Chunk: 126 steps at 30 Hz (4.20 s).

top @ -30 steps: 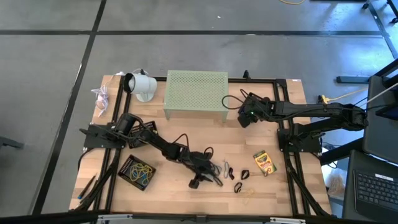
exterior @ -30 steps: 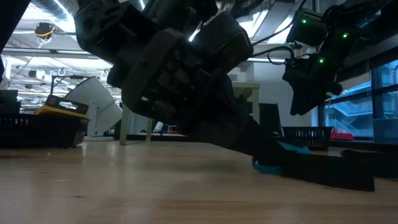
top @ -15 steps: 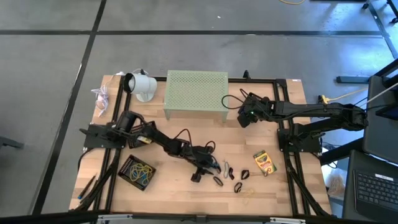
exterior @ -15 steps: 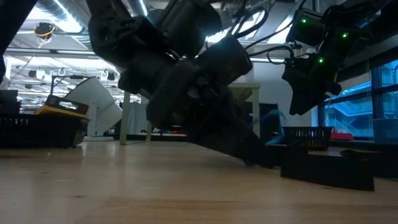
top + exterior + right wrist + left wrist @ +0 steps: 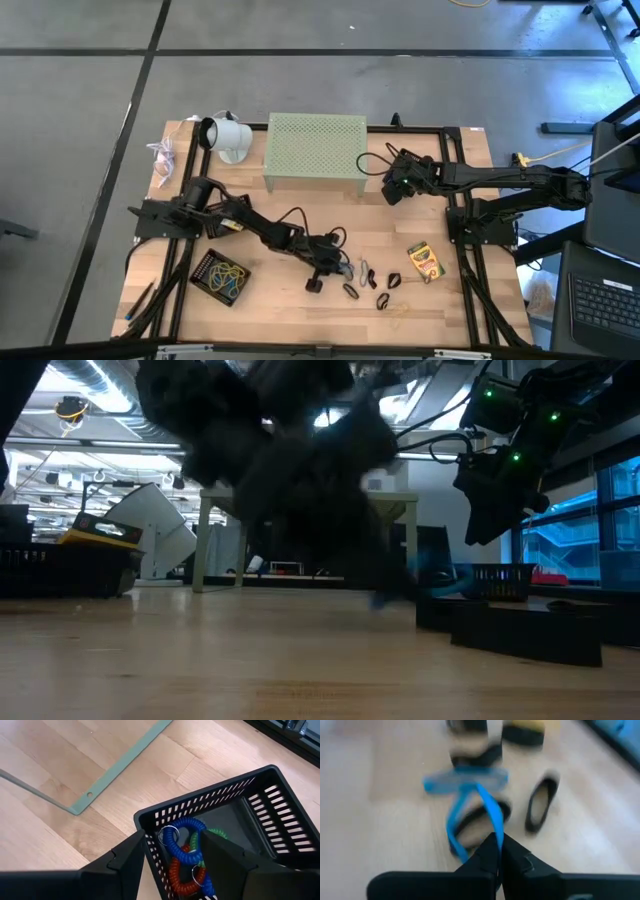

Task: Pick & Place Office Desk Supplies
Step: Put the blue rubber band into the bottom left black bin, then put the black rubber band into the bottom left black bin

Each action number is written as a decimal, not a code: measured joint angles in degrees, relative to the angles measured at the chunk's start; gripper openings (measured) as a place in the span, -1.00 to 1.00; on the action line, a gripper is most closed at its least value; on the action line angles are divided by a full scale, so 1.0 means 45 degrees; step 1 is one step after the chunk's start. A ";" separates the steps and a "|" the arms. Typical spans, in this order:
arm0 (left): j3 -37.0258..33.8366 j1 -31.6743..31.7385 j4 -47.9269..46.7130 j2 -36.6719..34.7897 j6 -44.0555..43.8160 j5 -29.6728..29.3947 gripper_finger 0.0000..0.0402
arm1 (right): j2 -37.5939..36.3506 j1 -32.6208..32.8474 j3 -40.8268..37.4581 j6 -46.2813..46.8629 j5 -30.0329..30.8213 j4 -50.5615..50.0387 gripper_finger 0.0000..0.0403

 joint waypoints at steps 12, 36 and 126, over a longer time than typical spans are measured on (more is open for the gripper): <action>0.0034 -0.0819 -0.4389 -0.4493 -0.0354 -0.1817 -0.99 | 0.0000 0.0001 0.0000 0.0349 -0.0629 -0.0083 -0.05; 0.0039 -0.4424 -1.6625 -0.9165 -0.9186 -0.2285 -0.99 | 0.0000 -0.0019 0.0000 0.4522 -0.1639 0.0005 -0.05; 0.0044 -0.0091 -0.0743 -0.0736 0.5556 -0.0533 -0.42 | 0.0005 0.0137 0.0009 0.2345 -0.0653 0.3014 -0.05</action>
